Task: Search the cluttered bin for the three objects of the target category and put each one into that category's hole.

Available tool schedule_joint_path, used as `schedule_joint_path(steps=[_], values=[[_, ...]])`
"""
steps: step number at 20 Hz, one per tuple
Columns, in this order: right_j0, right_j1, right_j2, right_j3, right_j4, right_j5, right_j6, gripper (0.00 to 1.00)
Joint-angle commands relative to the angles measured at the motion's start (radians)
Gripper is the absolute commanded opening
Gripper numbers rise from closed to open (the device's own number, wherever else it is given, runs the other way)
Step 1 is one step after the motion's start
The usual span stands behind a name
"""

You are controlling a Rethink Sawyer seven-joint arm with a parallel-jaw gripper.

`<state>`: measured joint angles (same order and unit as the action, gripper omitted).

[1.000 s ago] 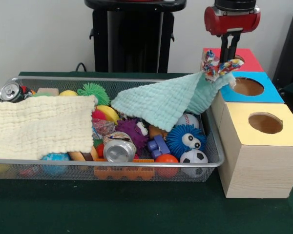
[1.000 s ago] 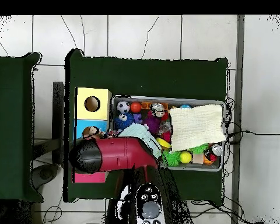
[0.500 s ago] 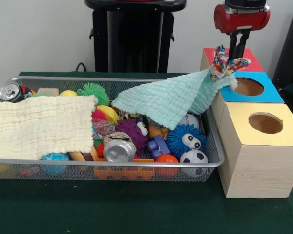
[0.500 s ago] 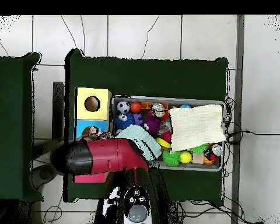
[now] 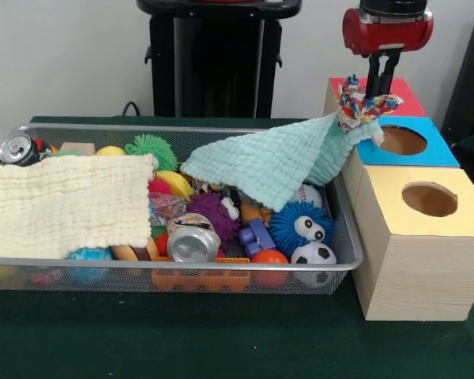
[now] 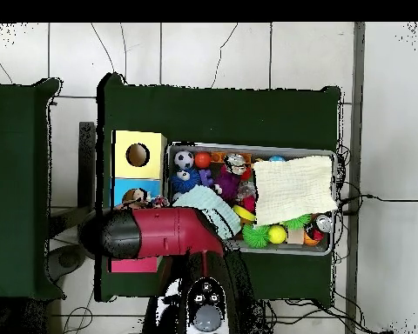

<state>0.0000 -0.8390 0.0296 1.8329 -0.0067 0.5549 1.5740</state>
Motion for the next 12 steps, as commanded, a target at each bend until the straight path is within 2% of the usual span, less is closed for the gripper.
schedule_joint_path(steps=[1, 4, 8, 12], values=[[-0.026, 0.056, 0.009, -0.058, 0.028, -0.006, 0.184, 0.00], [-0.058, 0.113, 0.055, -0.143, 0.024, 0.010, 0.119, 0.00], [-0.053, 0.158, 0.068, -0.238, 0.019, 0.069, 0.099, 0.00], [-0.056, 0.180, 0.076, -0.270, 0.024, 0.077, 0.097, 0.00]])
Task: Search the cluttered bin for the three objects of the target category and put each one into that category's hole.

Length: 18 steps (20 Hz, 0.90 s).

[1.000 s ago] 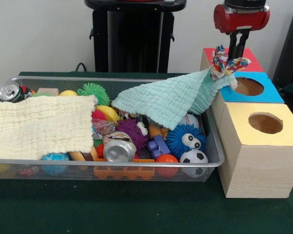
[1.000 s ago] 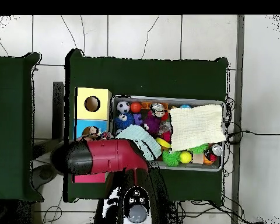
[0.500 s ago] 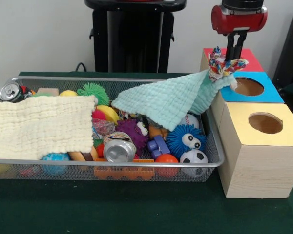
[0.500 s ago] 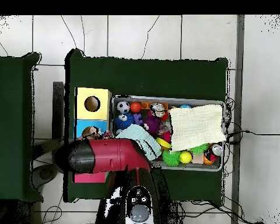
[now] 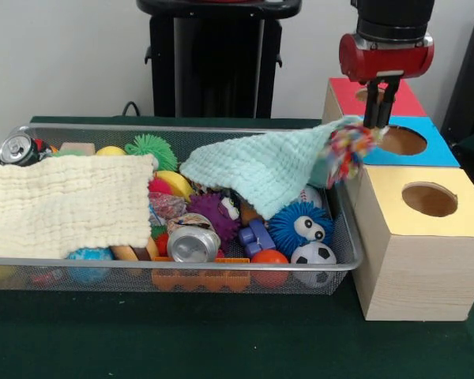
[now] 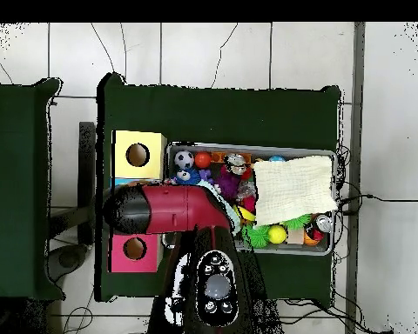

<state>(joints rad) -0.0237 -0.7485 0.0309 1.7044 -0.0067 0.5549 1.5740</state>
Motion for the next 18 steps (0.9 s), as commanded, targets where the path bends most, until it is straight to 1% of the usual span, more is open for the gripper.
schedule_joint_path(steps=[1, 4, 8, 10, 15, 18], values=[[-0.031, 0.093, 0.071, -0.150, 0.020, 0.074, 0.097, 0.00], [-0.041, 0.105, 0.075, -0.172, 0.010, 0.078, 0.077, 0.00], [-0.063, 0.120, 0.099, -0.206, 0.011, 0.114, 0.044, 0.00], [-0.068, 0.122, 0.108, -0.210, 0.016, 0.116, 0.047, 0.00], [-0.067, 0.113, 0.105, -0.183, 0.007, 0.075, 0.060, 0.00], [-0.056, 0.090, 0.083, -0.138, -0.008, 0.004, 0.091, 0.00]])
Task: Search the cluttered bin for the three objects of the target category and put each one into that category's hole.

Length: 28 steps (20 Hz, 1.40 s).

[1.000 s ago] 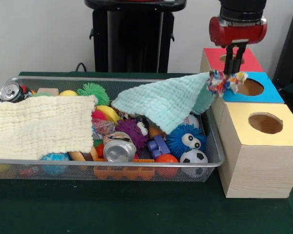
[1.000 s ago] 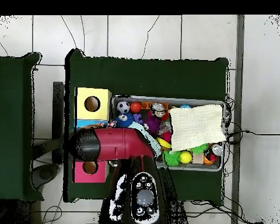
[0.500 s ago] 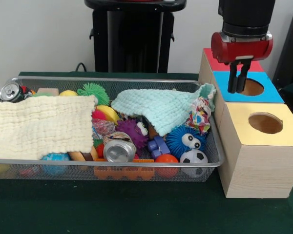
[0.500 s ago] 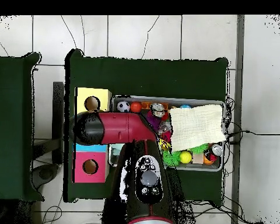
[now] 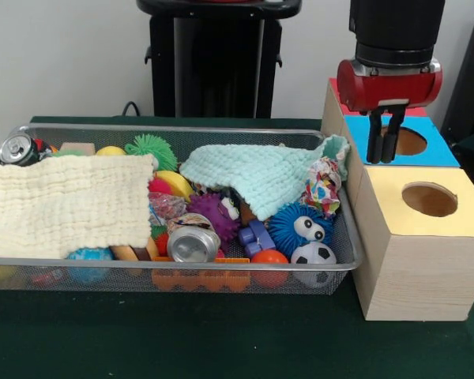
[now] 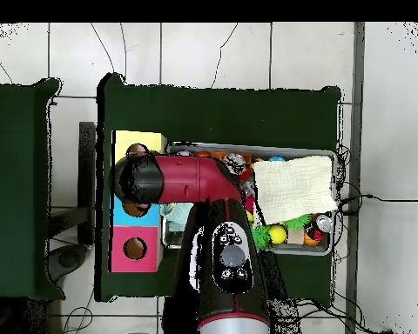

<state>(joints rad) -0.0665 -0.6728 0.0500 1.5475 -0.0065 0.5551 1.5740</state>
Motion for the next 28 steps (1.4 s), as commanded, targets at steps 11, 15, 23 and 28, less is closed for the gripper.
schedule_joint_path(steps=[11, 15, 23, 28], values=[[-0.130, -0.142, 0.134, 0.316, -0.021, -0.113, 0.034, 0.00], [-0.157, -0.157, 0.144, 0.361, -0.049, -0.160, 0.040, 0.00], [-0.164, -0.165, 0.138, 0.375, -0.066, -0.192, 0.066, 1.00], [-0.108, -0.171, 0.066, 0.366, -0.063, -0.196, 0.132, 1.00]])
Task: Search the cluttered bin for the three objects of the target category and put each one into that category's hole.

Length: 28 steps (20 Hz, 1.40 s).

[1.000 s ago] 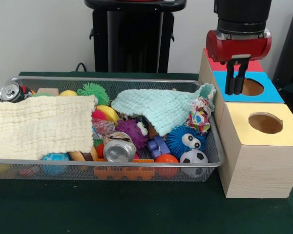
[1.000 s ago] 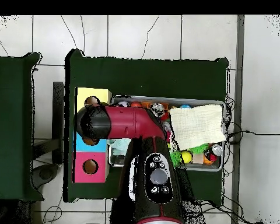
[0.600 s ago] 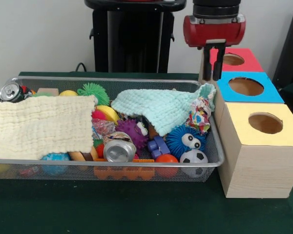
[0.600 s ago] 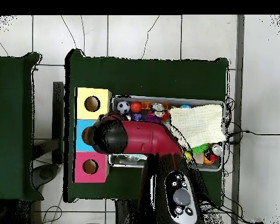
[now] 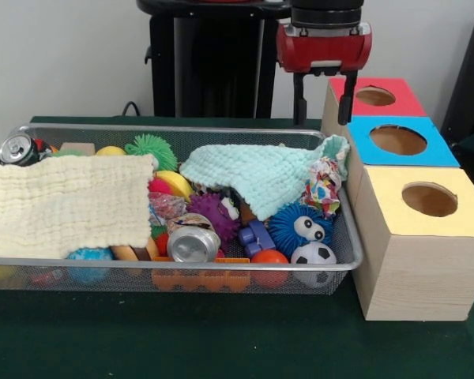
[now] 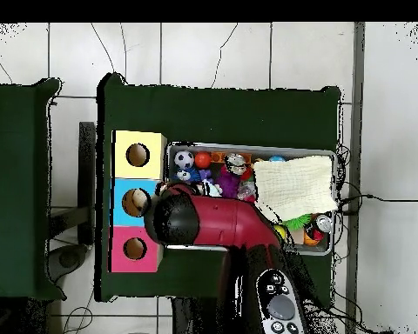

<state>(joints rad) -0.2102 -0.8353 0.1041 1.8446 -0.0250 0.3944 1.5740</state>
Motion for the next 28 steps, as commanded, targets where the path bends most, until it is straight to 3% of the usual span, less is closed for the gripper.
schedule_joint_path(steps=[1, 5, 15, 22, 28], values=[[0.033, -0.010, 0.015, 0.076, -0.042, -0.047, 0.136, 1.00], [0.012, -0.005, 0.040, 0.103, -0.025, -0.067, 0.133, 1.00], [0.045, 0.036, -0.011, 0.109, -0.045, -0.166, 0.162, 1.00], [0.018, 0.151, 0.017, -0.020, -0.086, -0.206, 0.070, 1.00], [0.003, 0.219, 0.023, -0.059, -0.102, -0.269, 0.082, 1.00]])
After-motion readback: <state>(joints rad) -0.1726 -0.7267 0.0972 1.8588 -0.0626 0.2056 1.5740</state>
